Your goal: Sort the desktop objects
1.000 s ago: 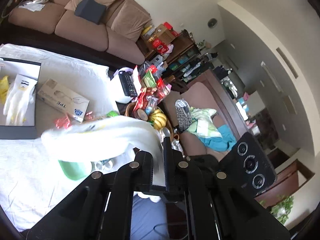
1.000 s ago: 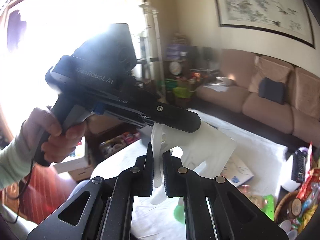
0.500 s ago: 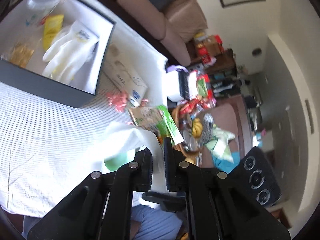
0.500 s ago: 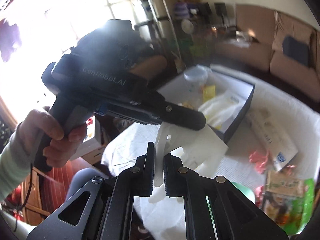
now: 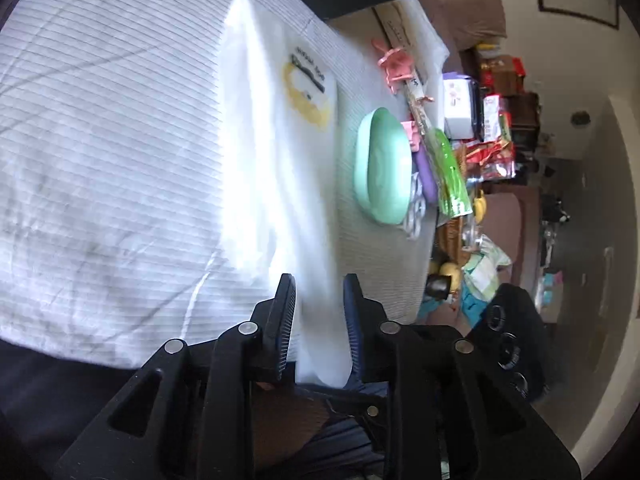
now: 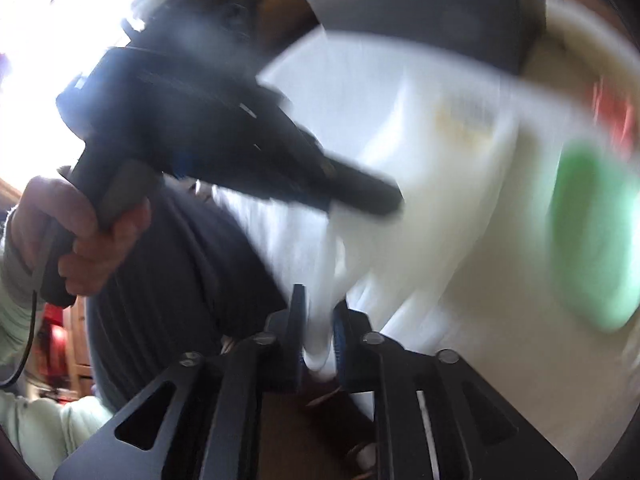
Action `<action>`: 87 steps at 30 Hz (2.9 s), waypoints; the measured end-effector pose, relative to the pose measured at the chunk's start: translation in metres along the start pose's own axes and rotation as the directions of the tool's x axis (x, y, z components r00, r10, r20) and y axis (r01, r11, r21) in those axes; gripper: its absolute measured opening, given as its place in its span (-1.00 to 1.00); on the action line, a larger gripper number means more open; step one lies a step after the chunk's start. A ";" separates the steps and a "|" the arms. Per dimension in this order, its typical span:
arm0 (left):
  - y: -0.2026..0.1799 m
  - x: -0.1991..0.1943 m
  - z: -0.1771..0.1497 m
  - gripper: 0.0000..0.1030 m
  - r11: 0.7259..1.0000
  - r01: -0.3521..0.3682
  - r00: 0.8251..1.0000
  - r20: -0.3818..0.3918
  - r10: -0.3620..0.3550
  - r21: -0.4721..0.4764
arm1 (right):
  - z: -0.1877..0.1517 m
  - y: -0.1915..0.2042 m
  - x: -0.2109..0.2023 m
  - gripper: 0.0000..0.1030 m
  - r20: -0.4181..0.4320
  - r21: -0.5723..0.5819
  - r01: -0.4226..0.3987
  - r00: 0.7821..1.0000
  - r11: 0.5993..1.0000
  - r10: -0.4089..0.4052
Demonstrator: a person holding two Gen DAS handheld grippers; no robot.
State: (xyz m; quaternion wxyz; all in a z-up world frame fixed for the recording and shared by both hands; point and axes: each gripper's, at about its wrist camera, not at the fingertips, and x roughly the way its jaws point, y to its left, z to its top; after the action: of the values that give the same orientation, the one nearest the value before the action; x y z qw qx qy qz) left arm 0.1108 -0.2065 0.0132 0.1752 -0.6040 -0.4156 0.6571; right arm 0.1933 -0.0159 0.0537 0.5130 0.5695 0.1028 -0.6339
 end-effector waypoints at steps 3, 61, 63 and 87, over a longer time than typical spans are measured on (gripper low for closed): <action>-0.018 -0.031 -0.002 -0.37 0.996 -0.065 0.994 0.096 0.059 0.061 | -0.019 0.001 -0.014 -0.15 0.041 0.010 -0.018 0.999 1.000 0.017; -0.044 -0.052 -0.002 -0.60 0.987 0.021 0.973 0.225 -0.057 0.161 | 0.017 -0.018 -0.063 -0.47 0.424 0.203 -0.090 0.906 0.975 -0.005; -0.069 -0.074 0.005 -0.60 0.976 0.020 0.966 0.246 -0.074 0.217 | 0.031 -0.005 -0.084 -0.47 0.454 0.163 -0.067 0.891 0.984 -0.015; -0.108 -0.036 0.345 -0.45 0.932 -0.300 0.948 0.170 0.268 0.204 | 0.329 -0.134 -0.070 -0.47 0.357 0.262 0.272 0.864 0.926 -0.355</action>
State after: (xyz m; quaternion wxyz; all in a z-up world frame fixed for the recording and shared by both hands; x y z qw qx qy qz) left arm -0.2350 -0.2841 0.0924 0.1166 -0.5864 -0.2569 0.7593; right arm -0.1248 -0.1532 0.1589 0.3519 0.4532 0.0226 -0.8187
